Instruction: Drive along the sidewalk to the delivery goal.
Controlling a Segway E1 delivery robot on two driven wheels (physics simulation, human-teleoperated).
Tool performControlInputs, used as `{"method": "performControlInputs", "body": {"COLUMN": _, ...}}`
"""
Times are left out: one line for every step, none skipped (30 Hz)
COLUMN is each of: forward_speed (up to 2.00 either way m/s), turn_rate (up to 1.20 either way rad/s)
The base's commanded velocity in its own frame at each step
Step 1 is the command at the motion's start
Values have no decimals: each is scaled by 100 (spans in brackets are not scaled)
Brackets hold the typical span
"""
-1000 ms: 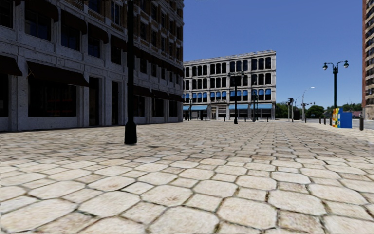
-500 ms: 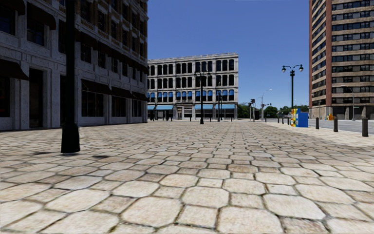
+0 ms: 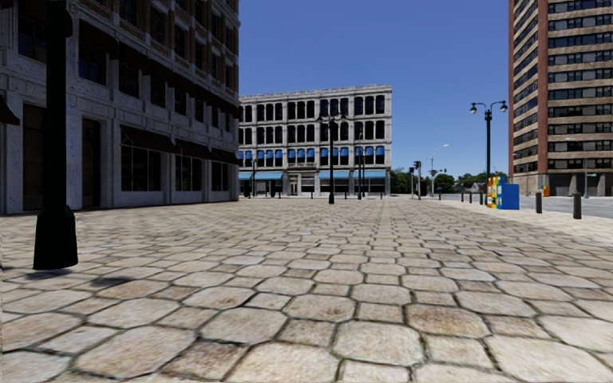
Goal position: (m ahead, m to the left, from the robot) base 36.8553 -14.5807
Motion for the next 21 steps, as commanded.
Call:
{"method": "performControlInputs", "body": {"forward_speed": 200, "turn_rate": -26}}
{"method": "performControlInputs", "body": {"forward_speed": 200, "turn_rate": -27}}
{"method": "performControlInputs", "body": {"forward_speed": 200, "turn_rate": -27}}
{"method": "performControlInputs", "body": {"forward_speed": 200, "turn_rate": -27}}
{"method": "performControlInputs", "body": {"forward_speed": 200, "turn_rate": -27}}
{"method": "performControlInputs", "body": {"forward_speed": 200, "turn_rate": -27}}
{"method": "performControlInputs", "body": {"forward_speed": 200, "turn_rate": -27}}
{"method": "performControlInputs", "body": {"forward_speed": 200, "turn_rate": -27}}
{"method": "performControlInputs", "body": {"forward_speed": 200, "turn_rate": -27}}
{"method": "performControlInputs", "body": {"forward_speed": 200, "turn_rate": -27}}
{"method": "performControlInputs", "body": {"forward_speed": 200, "turn_rate": -27}}
{"method": "performControlInputs", "body": {"forward_speed": 200, "turn_rate": -27}}
{"method": "performControlInputs", "body": {"forward_speed": 200, "turn_rate": -27}}
{"method": "performControlInputs", "body": {"forward_speed": 200, "turn_rate": -27}}
{"method": "performControlInputs", "body": {"forward_speed": 200, "turn_rate": -27}}
{"method": "performControlInputs", "body": {"forward_speed": 200, "turn_rate": -27}}
{"method": "performControlInputs", "body": {"forward_speed": 200, "turn_rate": -28}}
{"method": "performControlInputs", "body": {"forward_speed": 200, "turn_rate": -33}}
{"method": "performControlInputs", "body": {"forward_speed": 200, "turn_rate": -33}}
{"method": "performControlInputs", "body": {"forward_speed": 200, "turn_rate": -39}}
{"method": "performControlInputs", "body": {"forward_speed": 200, "turn_rate": -40}}
